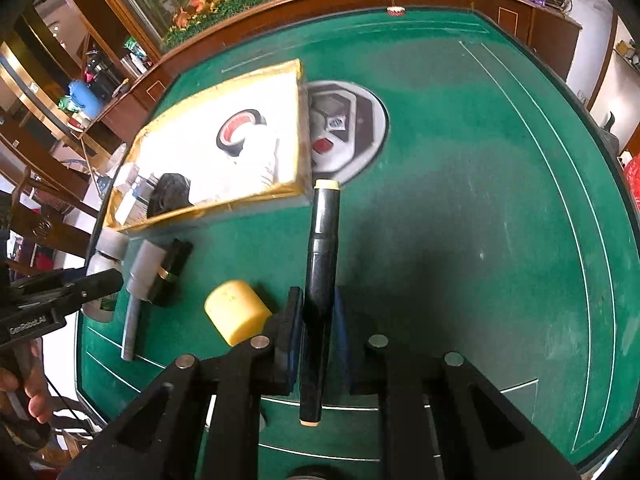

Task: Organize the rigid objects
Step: 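Grasp the white grey-capped bottle with the left tool while the right tool grasps the black marker, then carry the bottle and black marker into the tray and open both tools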

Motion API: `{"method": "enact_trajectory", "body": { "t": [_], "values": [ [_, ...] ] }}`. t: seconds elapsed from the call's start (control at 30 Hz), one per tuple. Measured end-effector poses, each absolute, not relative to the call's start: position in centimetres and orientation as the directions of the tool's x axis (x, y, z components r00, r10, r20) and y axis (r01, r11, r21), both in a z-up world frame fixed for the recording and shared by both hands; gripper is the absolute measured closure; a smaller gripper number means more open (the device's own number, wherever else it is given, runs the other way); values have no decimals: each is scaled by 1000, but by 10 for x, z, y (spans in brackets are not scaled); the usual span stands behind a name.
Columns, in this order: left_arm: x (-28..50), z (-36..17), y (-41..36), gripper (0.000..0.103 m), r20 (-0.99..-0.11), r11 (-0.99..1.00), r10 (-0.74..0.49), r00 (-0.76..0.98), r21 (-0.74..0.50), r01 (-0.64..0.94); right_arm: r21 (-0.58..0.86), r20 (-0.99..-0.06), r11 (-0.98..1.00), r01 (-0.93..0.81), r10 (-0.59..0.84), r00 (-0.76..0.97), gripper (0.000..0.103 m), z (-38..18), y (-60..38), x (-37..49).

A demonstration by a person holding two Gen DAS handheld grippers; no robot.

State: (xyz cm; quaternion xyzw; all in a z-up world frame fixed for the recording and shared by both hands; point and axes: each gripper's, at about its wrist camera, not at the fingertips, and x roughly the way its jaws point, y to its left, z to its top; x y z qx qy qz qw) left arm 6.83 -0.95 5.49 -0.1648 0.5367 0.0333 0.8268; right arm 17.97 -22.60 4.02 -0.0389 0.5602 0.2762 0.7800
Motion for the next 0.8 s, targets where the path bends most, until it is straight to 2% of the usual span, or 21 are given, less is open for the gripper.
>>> {"method": "enact_trajectory", "body": {
  "t": [0.8],
  "values": [
    [142, 69, 33, 67, -874, 938, -130, 469, -262, -229, 183, -835, 795, -579, 437, 335, 88, 101, -143, 231]
  ]
}}
